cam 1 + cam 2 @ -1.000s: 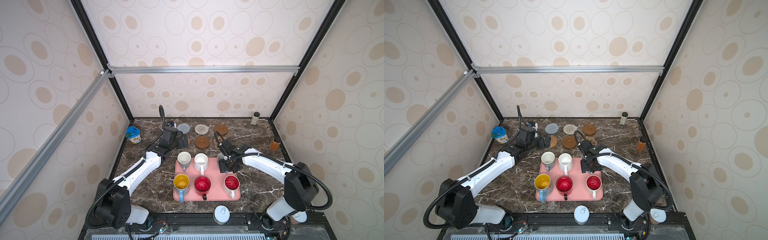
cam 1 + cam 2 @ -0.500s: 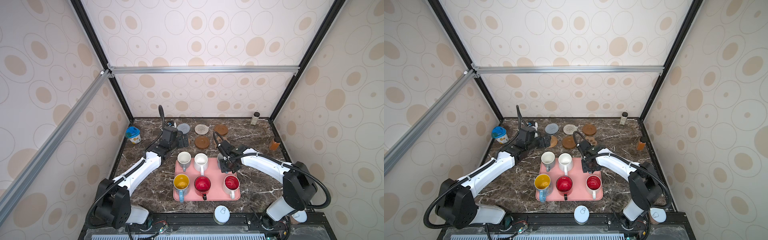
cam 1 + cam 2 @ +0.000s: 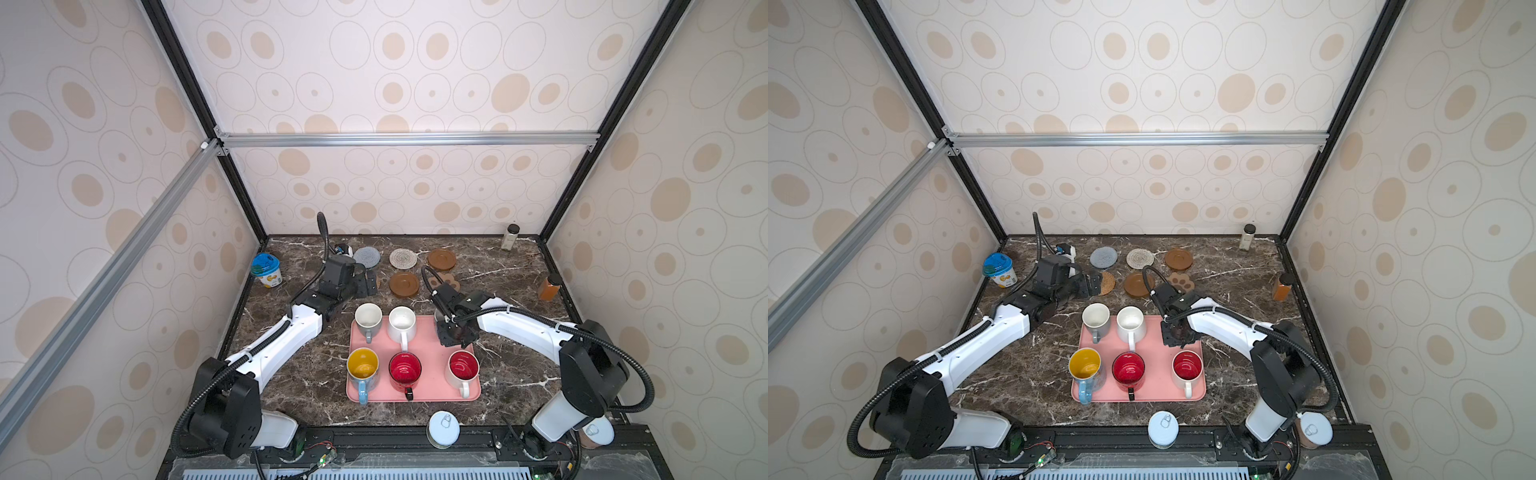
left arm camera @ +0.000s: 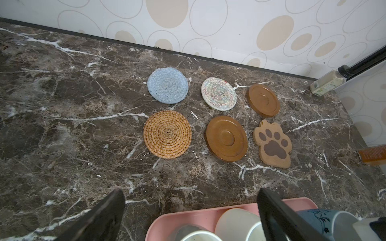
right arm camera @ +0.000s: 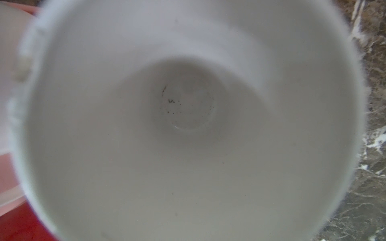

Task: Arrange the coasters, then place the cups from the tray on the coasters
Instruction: 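Lower right gripper into the blue-handled mug and grip its rim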

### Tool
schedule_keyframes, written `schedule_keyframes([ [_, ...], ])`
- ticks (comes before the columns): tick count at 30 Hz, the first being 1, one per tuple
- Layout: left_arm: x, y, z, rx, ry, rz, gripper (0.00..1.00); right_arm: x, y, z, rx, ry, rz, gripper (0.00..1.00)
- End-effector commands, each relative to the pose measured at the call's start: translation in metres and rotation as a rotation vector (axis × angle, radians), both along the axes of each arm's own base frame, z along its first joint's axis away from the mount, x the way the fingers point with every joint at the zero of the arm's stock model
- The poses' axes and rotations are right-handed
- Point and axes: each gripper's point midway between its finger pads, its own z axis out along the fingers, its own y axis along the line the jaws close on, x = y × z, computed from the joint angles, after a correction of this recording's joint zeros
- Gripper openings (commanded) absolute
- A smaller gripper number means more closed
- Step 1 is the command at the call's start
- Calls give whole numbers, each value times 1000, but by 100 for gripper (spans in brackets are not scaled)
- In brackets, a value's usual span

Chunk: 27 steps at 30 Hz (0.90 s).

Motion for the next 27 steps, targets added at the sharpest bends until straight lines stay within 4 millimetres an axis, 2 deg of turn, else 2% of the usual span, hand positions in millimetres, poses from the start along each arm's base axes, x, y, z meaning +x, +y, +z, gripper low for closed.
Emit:
schedule_keyframes([
  [1,-2,-4,11,-34,-29,0,100,-1,1,-6,-13,8,8,29],
  [11,-5,-3,9,-38,-25,1,100,2,3,-7,-14,0,19,23],
  [19,-6,-2,7,-34,-19,3,100,0,5,-12,-12,17,29,13],
  [27,-3,-3,11,-29,-24,0,100,2,6,-11,-18,14,46,10],
])
